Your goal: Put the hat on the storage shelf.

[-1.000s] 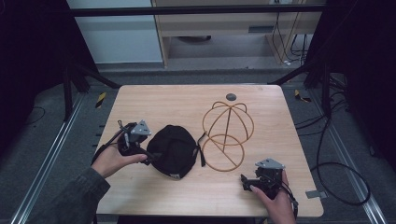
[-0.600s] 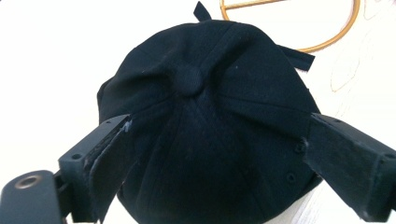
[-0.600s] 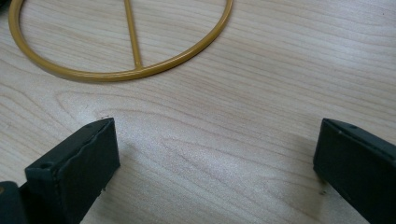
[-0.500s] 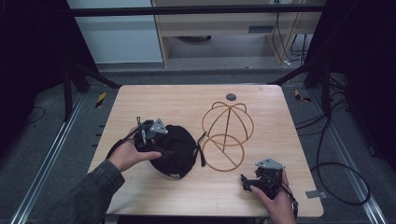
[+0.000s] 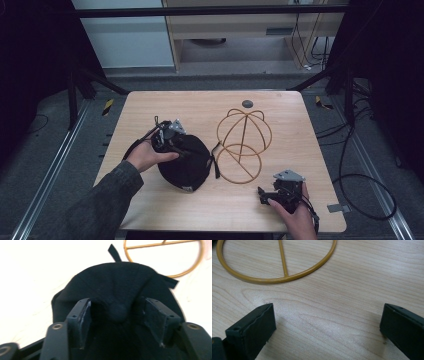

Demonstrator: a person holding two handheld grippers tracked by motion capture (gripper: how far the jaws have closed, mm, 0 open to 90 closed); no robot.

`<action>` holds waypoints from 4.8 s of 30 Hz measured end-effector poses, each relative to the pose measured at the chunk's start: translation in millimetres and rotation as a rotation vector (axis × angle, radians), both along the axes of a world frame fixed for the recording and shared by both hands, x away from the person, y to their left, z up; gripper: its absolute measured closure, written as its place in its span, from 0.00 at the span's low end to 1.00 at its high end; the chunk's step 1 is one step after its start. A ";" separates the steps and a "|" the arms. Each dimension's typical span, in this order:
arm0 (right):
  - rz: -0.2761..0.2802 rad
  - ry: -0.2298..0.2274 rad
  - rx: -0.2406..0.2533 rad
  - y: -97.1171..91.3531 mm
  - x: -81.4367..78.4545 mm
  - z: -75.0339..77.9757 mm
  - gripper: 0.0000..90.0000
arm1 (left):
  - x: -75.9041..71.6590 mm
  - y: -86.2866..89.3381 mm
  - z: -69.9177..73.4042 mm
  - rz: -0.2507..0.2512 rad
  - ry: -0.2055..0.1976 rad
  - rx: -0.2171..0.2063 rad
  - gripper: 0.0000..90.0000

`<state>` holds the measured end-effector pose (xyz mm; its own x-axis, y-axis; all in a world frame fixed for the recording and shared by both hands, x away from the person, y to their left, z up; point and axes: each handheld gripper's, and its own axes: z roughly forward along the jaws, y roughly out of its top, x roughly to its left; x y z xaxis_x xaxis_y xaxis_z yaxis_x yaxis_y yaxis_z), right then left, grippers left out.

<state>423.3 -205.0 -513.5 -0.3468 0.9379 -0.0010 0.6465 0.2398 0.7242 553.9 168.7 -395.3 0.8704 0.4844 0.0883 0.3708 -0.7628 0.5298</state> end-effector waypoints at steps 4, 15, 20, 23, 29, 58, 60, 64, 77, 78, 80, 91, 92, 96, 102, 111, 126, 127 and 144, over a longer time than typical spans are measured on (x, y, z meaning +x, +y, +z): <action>0.000 0.000 0.000 0.0 0.0 0.0 0.00 | 2.6 -0.5 -1.9 -0.001 0.011 0.006 0.62; 0.000 0.000 0.000 0.0 0.0 0.0 0.00 | -5.6 9.3 4.0 0.016 0.005 -0.040 0.80; 0.000 0.000 0.000 0.0 0.1 0.0 0.00 | -15.1 22.6 18.6 0.029 -0.032 -0.065 0.80; 0.001 0.000 0.001 0.0 0.1 0.1 0.00 | -19.8 30.4 26.1 0.041 -0.047 -0.077 0.81; 0.012 0.000 0.000 -1.4 1.6 0.2 0.00 | -29.1 42.0 41.9 0.058 -0.084 -0.118 0.81; -0.027 0.001 0.004 1.6 3.2 0.2 0.00 | -70.7 56.8 115.7 0.017 -0.209 -0.146 0.81; -0.038 0.002 0.005 2.3 3.7 0.3 0.00 | -75.1 60.4 123.4 0.020 -0.216 -0.159 0.81; -0.036 0.000 0.004 2.2 4.1 0.3 0.00 | -79.8 63.4 135.3 0.020 -0.236 -0.159 0.81; -0.039 -0.001 0.003 2.3 4.4 0.2 0.00 | -93.6 65.0 152.1 0.017 -0.285 -0.181 0.81; -0.039 -0.002 0.002 2.3 4.4 0.2 0.00 | -94.6 64.9 153.0 0.018 -0.291 -0.185 0.81; -0.041 -0.002 0.003 2.4 4.5 0.2 0.00 | -96.9 64.1 156.8 0.016 -0.303 -0.190 0.81; -0.041 0.001 -0.001 2.3 4.3 0.3 0.00 | -100.4 53.8 175.8 -0.010 -0.345 -0.227 0.81; -0.039 0.001 -0.003 2.1 4.3 0.3 0.00 | -100.4 52.9 177.3 -0.011 -0.345 -0.223 0.81; -0.040 -0.002 -0.001 2.3 4.5 0.1 0.00 | -100.6 43.2 183.4 -0.022 -0.361 -0.237 0.81; -0.038 -0.001 -0.002 2.1 4.4 0.2 0.00 | -99.6 26.4 193.4 -0.040 -0.384 -0.259 0.81; -0.035 -0.005 -0.007 1.8 4.6 -0.1 0.00 | -97.0 5.3 205.8 -0.064 -0.394 -0.279 0.81; -0.043 0.002 0.000 2.1 3.9 0.1 0.00 | -91.2 -16.4 214.3 -0.086 -0.397 -0.320 0.81; -0.041 0.002 -0.003 1.8 3.9 0.1 0.00 | -89.0 -19.2 214.8 -0.083 -0.399 -0.312 0.81; -0.042 0.002 0.000 2.1 3.9 0.0 0.00 | -81.9 -42.0 228.4 -0.133 -0.402 -0.281 0.81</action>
<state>427.1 -203.0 -513.5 -0.3075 0.9515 -0.0001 0.6572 0.2124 0.7232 471.9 126.7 -166.9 0.8502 0.4248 0.3111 0.0049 -0.5972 0.8021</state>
